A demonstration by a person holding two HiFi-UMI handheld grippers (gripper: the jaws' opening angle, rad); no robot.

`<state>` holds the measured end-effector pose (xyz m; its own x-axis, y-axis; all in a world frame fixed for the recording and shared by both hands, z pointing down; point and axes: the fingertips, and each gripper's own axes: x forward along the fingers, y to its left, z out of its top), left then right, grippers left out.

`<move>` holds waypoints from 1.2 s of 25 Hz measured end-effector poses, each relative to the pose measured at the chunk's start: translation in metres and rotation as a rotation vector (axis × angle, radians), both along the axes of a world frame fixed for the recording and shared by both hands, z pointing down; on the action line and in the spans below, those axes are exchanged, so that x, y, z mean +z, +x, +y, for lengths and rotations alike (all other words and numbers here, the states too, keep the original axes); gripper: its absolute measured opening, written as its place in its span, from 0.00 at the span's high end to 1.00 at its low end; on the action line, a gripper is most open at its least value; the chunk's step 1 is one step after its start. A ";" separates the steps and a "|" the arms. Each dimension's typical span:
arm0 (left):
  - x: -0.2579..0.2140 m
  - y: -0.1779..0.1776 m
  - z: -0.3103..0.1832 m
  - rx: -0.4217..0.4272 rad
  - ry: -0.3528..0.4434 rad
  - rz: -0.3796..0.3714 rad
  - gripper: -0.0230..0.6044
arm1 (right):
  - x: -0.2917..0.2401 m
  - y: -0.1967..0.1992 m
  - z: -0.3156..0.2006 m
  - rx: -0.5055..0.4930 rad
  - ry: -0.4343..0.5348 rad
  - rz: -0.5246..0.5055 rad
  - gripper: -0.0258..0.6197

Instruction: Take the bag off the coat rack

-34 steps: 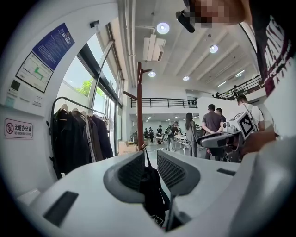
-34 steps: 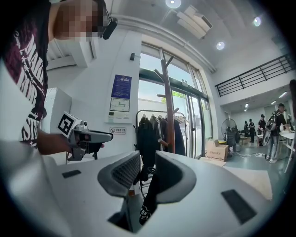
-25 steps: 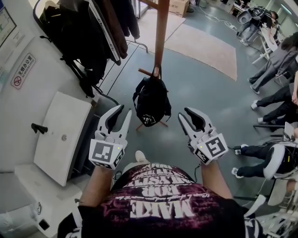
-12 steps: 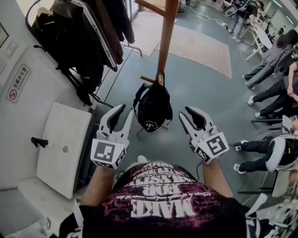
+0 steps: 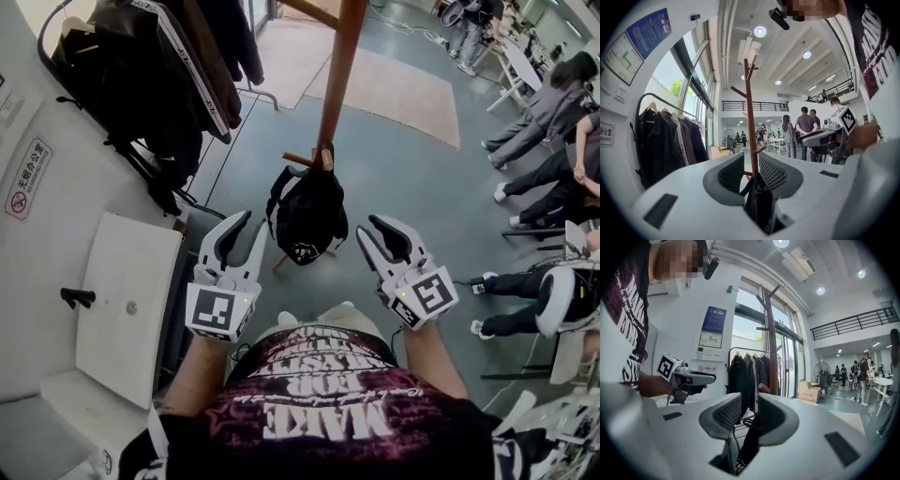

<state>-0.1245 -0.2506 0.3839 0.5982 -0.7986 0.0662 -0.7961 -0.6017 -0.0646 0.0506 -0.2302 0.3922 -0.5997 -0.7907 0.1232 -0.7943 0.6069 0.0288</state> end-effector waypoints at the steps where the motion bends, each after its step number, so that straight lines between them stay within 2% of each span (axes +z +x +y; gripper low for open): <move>1: 0.001 0.001 0.000 0.003 -0.004 -0.001 0.82 | 0.000 0.000 0.000 0.001 0.002 -0.001 0.78; 6: 0.007 0.006 -0.002 0.004 -0.043 0.017 0.82 | 0.000 0.003 0.001 0.003 0.004 -0.012 0.78; 19: 0.009 0.011 -0.031 -0.046 -0.044 -0.001 0.82 | 0.006 0.001 -0.045 -0.065 -0.010 -0.034 0.78; 30: 0.017 0.032 -0.066 -0.012 -0.056 -0.004 0.82 | 0.013 0.011 -0.086 -0.076 -0.031 -0.034 0.78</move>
<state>-0.0926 -0.3166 0.4008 0.5884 -0.8006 0.1132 -0.8030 -0.5950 -0.0338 0.0613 -0.3163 0.4049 -0.6623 -0.7387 0.1253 -0.7459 0.6658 -0.0173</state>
